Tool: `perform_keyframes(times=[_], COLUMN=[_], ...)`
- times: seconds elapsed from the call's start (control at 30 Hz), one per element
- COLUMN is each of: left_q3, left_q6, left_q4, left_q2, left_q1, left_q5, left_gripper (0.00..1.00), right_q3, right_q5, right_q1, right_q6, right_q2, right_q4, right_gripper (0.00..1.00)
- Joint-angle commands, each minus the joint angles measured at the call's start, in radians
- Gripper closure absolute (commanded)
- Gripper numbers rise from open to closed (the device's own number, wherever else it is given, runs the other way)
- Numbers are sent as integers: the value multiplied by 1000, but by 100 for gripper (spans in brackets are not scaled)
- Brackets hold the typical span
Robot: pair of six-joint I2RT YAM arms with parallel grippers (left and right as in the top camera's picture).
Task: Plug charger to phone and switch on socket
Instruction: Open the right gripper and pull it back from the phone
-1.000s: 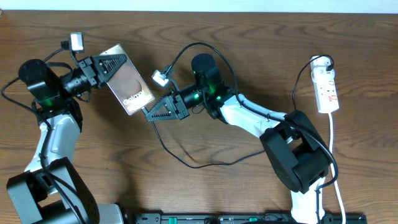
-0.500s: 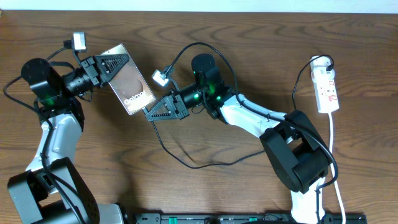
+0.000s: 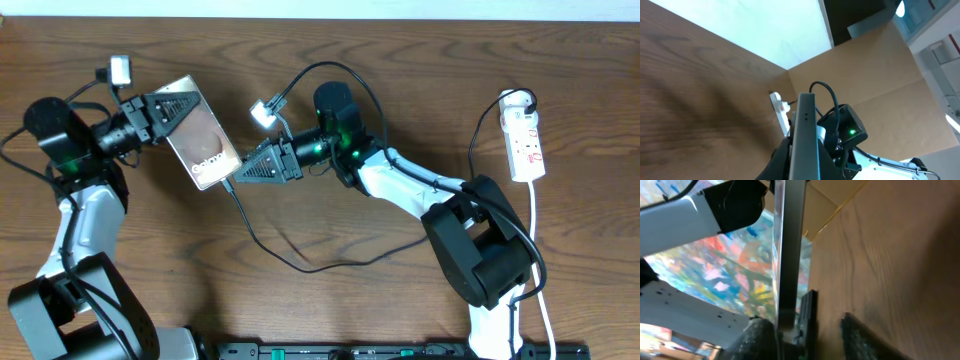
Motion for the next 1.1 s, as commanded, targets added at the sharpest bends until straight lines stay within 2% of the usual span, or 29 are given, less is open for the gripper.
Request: perform_keyframes(times=[0.0,0.03,0.07,0.4,0.53,0.67,0.9,1.07], left_q3=[5,5,5,5,5,5,5,3], left_q6=[9,10,10,35,35,35,35,38], left_q4=[7,7,7,6,6,6,6,6], left_q2=[-5,-5,-5,-5,-5,-5,-5,-5], left_q1=[18,19,19,45,70,84,84,83], left_q5=[35,35,35,35,39,47,47,47], left_gripper=[93,93,93,93,93,93,93,93], right_q3=[18,18,18,18,18,18,42,128], right_q5=[11,8,5,-7,8,77,271,536], right_q1=[-6,-6,-6,-26,-64,-94,-143,-153], right_q6=[-8,-9,-9,10,5,-63,-263,-406], right_q2=[-4,-4,-4,-4,-4,-4,-5,-37], right_q4=[3,3,3,3,-71,-211,-600,-922], right_gripper=[29,5,1,1,1,1,1,1])
